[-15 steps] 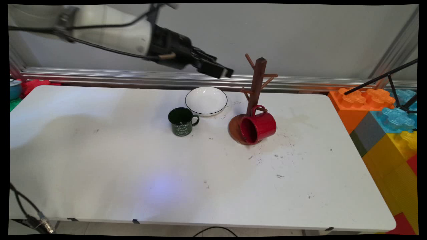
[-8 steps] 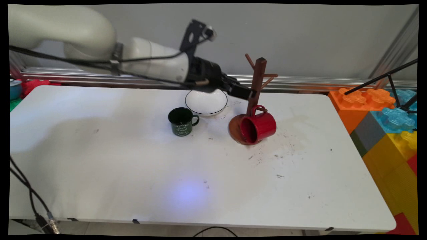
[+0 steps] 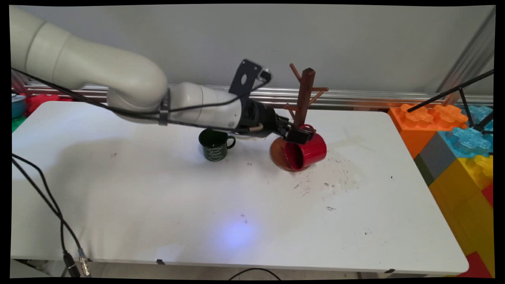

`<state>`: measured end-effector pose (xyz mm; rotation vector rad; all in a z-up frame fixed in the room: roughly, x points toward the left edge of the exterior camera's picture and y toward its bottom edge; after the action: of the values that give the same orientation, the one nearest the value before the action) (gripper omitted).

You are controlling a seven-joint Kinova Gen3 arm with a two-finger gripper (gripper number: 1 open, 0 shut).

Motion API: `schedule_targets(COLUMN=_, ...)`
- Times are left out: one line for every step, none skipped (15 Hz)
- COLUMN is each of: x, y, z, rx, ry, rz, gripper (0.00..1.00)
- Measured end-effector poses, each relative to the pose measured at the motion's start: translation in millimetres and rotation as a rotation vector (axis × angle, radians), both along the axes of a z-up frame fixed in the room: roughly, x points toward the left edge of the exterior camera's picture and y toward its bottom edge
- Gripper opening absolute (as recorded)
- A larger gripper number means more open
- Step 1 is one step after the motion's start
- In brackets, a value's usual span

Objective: Pick up the red mug from the rack

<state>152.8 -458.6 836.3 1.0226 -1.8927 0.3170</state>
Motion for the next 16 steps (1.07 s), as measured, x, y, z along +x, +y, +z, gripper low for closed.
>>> schedule_targets(x=-3.6, y=2.5, z=-5.2, rx=0.007, ry=0.002, rz=0.002, gripper=1.0)
schedule_targets(x=-6.7, y=5.0, z=-9.9, rx=0.013, ry=0.003, rz=0.003, gripper=1.0)
schedule_targets(x=-9.0, y=6.4, z=-13.7, rx=0.02, ry=0.003, rz=0.001, gripper=1.0)
schedule_targets(x=-10.5, y=7.8, z=-16.1, rx=0.024, ry=0.003, rz=0.001, gripper=1.0)
schedule_targets(x=-12.8, y=11.0, z=-19.4, rx=0.031, ry=0.004, rz=0.002, gripper=1.0)
schedule_targets(x=-14.0, y=12.4, z=-21.5, rx=0.035, ry=0.004, rz=0.002, gripper=1.0)
schedule_targets(x=-16.1, y=14.3, z=-24.4, rx=0.041, ry=0.004, rz=0.001, gripper=1.0)
schedule_targets(x=-17.1, y=15.5, z=-26.3, rx=0.046, ry=0.004, rz=0.003, gripper=1.0)
schedule_targets(x=-18.3, y=17.1, z=-29.4, rx=0.054, ry=0.004, rz=0.008, gripper=1.0)
schedule_targets(x=-18.9, y=18.0, z=-31.3, rx=0.058, ry=0.004, rz=0.012, gripper=1.0)
schedule_targets(x=-19.9, y=19.4, z=-34.2, rx=0.066, ry=0.006, rz=0.019, gripper=1.0)
schedule_targets(x=-20.6, y=20.4, z=-36.5, rx=0.072, ry=0.007, rz=0.023, gripper=1.0)
schedule_targets(x=-21.5, y=21.4, z=-38.8, rx=0.077, ry=0.008, rz=0.027, gripper=1.0)
schedule_targets(x=-21.9, y=22.1, z=-40.8, rx=0.081, ry=0.009, rz=0.03, gripper=1.0)
schedule_targets(x=-22.2, y=22.9, z=-43.8, rx=0.086, ry=0.009, rz=0.035, gripper=1.0)
schedule_targets(x=-22.6, y=23.4, z=-45.7, rx=0.089, ry=0.009, rz=0.037, gripper=1.0)
